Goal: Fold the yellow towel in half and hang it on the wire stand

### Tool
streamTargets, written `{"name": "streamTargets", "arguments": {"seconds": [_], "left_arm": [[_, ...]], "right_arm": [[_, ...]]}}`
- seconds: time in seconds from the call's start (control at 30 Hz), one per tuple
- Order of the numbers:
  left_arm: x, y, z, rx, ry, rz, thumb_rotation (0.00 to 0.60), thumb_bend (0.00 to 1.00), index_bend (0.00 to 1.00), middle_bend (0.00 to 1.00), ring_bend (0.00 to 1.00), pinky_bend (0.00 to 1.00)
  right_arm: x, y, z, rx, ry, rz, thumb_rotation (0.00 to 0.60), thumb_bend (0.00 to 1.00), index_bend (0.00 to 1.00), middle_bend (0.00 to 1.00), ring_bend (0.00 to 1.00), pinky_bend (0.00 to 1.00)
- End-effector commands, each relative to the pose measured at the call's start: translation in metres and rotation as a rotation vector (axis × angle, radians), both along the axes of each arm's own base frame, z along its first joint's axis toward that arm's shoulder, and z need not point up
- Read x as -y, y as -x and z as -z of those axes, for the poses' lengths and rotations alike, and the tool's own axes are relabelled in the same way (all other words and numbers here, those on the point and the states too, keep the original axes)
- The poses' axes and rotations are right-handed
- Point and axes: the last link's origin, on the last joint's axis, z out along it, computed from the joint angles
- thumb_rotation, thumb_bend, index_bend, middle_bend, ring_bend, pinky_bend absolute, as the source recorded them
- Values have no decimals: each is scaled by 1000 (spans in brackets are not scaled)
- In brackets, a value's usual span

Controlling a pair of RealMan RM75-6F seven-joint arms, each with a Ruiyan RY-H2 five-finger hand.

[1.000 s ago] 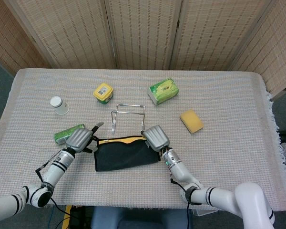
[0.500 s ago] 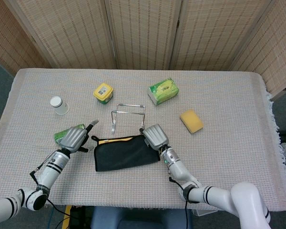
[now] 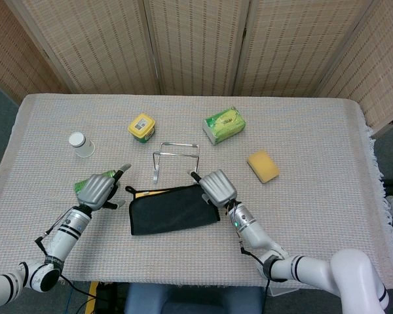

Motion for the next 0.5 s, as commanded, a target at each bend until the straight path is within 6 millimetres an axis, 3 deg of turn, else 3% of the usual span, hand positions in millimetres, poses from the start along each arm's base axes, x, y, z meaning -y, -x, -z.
{"name": "streamTargets", "arguments": {"seconds": [0.03, 0.17, 0.5], "left_arm": [[0, 1, -2, 5, -5, -3, 600, 265, 0, 879, 767, 910], [2, 5, -4, 6, -8, -10, 600, 265, 0, 879, 767, 911], [4, 6, -5, 3, -7, -17, 600, 265, 0, 879, 767, 911]], "right_arm": [[-8, 15, -14, -43, -11, -108, 600, 221, 375, 843, 921, 994], [-11, 25, -21, -71, -26, -173, 600, 147, 442, 845, 928, 994], [-9, 43, -17, -151, -52, -246, 600, 96, 456, 846, 936, 999]]}}
